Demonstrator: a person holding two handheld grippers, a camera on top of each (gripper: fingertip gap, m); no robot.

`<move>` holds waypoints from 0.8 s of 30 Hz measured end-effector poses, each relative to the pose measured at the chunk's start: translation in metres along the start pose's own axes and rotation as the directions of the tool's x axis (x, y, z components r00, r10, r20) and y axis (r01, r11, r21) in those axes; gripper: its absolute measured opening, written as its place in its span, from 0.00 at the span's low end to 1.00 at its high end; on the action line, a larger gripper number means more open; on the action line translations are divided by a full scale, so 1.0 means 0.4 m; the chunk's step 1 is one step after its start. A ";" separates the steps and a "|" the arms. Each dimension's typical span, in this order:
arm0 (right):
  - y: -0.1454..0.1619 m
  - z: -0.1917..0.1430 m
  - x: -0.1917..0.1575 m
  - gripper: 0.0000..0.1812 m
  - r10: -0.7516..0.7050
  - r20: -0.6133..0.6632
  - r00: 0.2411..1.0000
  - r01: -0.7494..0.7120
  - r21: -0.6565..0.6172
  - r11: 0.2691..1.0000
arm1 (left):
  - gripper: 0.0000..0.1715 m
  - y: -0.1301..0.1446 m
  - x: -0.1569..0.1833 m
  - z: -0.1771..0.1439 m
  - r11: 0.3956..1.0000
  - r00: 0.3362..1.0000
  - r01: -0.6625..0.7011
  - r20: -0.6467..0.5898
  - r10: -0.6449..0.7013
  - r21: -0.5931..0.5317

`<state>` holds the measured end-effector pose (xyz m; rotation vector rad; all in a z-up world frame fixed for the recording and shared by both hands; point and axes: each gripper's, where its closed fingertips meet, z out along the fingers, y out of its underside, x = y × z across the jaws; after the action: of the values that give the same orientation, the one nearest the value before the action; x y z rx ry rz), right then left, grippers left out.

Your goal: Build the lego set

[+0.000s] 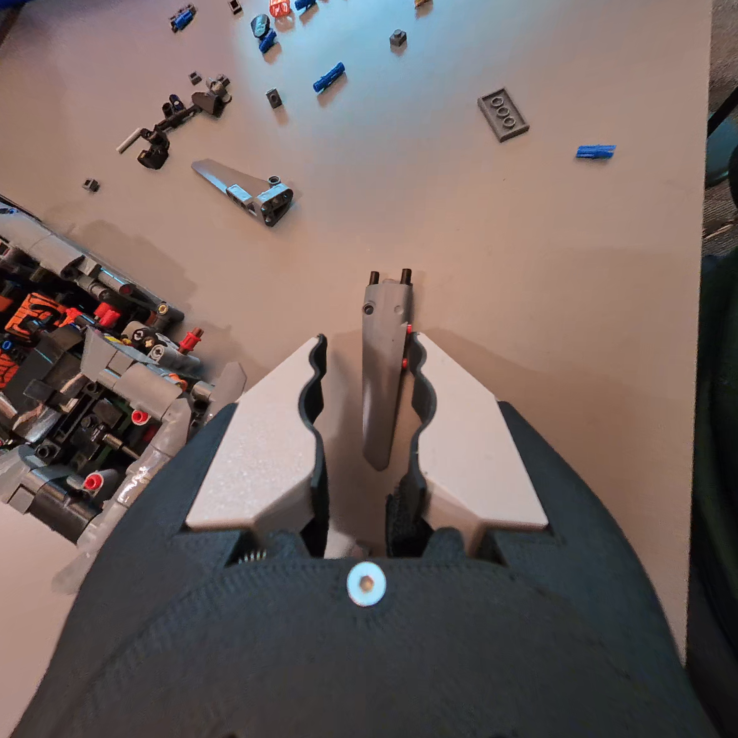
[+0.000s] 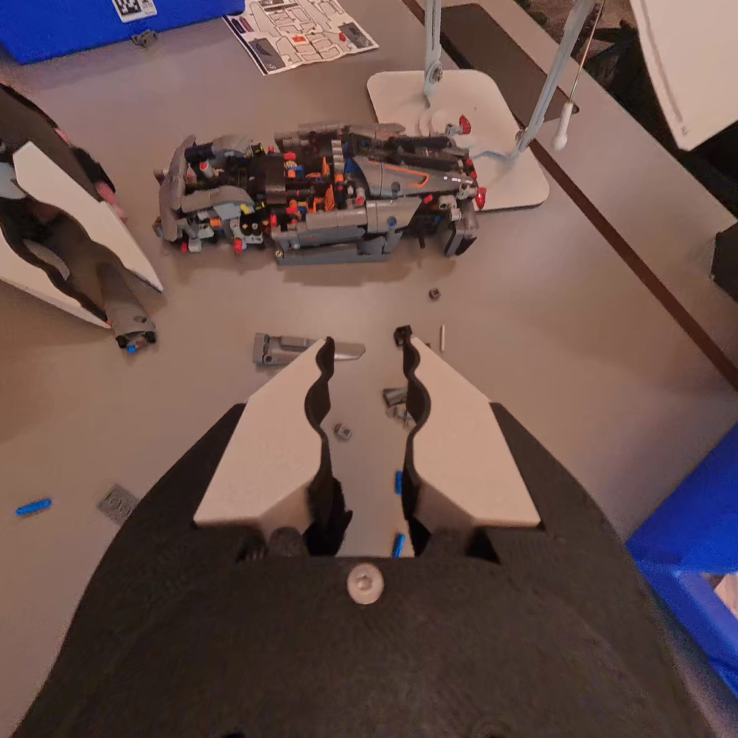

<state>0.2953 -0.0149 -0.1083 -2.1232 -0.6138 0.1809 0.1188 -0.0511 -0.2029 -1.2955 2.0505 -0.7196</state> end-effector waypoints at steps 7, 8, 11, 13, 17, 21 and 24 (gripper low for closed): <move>-0.006 0.054 0.058 0.17 0.042 -0.022 0.999 -0.039 0.088 0.995 | 0.22 -0.001 -0.006 0.003 1.000 1.000 -0.002 -0.007 0.002 0.013; 0.001 0.055 0.063 0.17 0.059 -0.027 0.998 -0.056 0.109 0.992 | 0.22 -0.001 -0.007 0.004 1.000 1.000 0.000 -0.009 0.000 0.012; 0.037 0.055 0.082 0.17 0.061 -0.057 0.996 -0.056 0.086 0.995 | 0.21 -0.001 -0.008 0.006 1.000 1.000 0.004 -0.020 -0.004 0.012; 0.058 0.059 0.096 0.17 0.066 -0.070 0.995 -0.061 0.067 0.996 | 0.21 -0.002 -0.007 0.006 1.000 1.000 0.004 -0.024 -0.004 0.012; 0.073 0.062 0.113 0.17 0.077 -0.093 0.993 -0.072 0.050 0.996 | 0.21 -0.002 -0.008 0.006 1.000 1.000 -0.002 -0.019 0.002 0.014; 0.075 0.028 0.149 0.15 0.063 -0.170 0.983 -0.053 0.060 0.997 | 0.21 -0.002 -0.007 0.006 1.000 1.000 -0.002 -0.020 0.002 0.013; 0.071 -0.049 0.206 0.15 0.114 -0.256 0.960 -0.081 0.135 0.987 | 0.20 -0.002 -0.005 0.006 1.000 1.000 -0.010 -0.020 0.011 0.015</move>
<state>0.3836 -0.0023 -0.1115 -2.0142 -0.3328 -0.0098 0.1216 -0.0498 -0.2035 -1.2733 2.0623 -0.7440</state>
